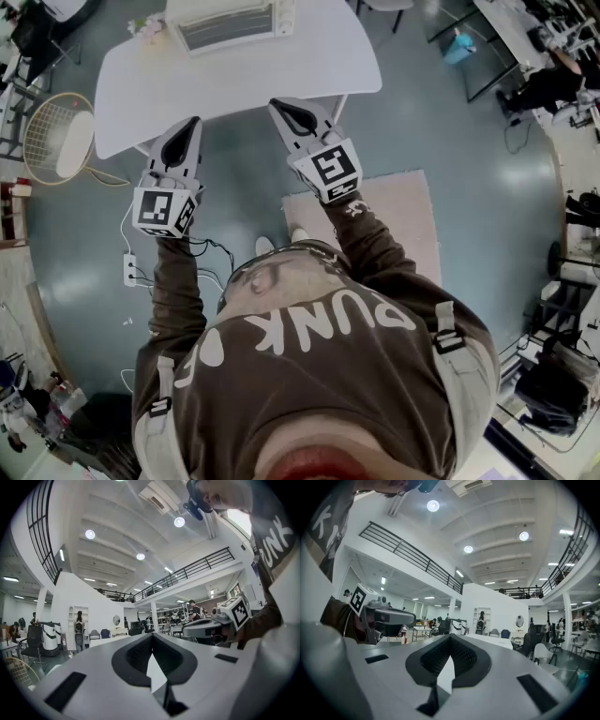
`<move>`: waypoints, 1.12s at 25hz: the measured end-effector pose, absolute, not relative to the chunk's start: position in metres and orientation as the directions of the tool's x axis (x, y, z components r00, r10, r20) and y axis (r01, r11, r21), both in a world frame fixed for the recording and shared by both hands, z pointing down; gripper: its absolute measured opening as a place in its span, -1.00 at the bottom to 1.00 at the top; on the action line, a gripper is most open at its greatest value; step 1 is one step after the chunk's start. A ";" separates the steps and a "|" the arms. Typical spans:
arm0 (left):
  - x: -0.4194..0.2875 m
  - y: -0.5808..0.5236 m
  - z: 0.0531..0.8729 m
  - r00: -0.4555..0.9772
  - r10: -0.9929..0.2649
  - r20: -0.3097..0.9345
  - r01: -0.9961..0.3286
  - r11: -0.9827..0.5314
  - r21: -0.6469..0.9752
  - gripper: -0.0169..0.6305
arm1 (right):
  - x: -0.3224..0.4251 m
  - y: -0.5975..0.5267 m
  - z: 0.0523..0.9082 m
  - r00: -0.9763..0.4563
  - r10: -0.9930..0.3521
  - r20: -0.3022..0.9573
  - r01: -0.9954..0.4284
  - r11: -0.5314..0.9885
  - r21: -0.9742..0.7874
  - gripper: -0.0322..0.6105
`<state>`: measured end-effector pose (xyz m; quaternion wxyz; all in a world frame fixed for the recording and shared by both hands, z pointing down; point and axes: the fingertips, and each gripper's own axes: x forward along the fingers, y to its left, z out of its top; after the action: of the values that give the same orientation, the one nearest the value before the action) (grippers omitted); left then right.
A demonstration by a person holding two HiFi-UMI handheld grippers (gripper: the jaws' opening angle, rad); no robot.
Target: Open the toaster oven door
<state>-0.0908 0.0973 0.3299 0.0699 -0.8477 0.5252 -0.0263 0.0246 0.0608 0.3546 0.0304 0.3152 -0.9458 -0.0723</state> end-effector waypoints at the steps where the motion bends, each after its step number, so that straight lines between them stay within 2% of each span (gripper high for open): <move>1: -0.091 0.097 0.330 0.447 -0.894 -0.028 -0.887 -0.438 -0.147 -0.94 | 0.025 0.061 0.354 -0.800 -0.600 0.011 -0.592 0.791 0.155 -0.88; 14: -0.087 0.091 0.332 0.430 -0.902 -0.025 -0.893 -0.421 -0.157 -0.94 | 0.029 0.055 0.352 -0.812 -0.583 -0.016 -0.579 0.802 0.147 -0.87; 23: -0.059 0.086 0.328 0.397 -0.918 -0.017 -0.905 -0.389 -0.172 -0.94 | 0.056 0.046 0.355 -0.835 -0.550 -0.015 -0.547 0.828 0.120 -0.86; 28: -0.050 0.079 0.333 0.379 -0.925 0.001 -0.913 -0.374 -0.164 -0.94 | 0.066 0.036 0.361 -0.846 -0.533 -0.003 -0.531 0.842 0.095 -0.78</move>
<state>-0.0505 0.0794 0.3325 0.0681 -0.8276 0.5552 -0.0465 0.0664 0.0363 0.3606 0.0118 0.2770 -0.9597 -0.0460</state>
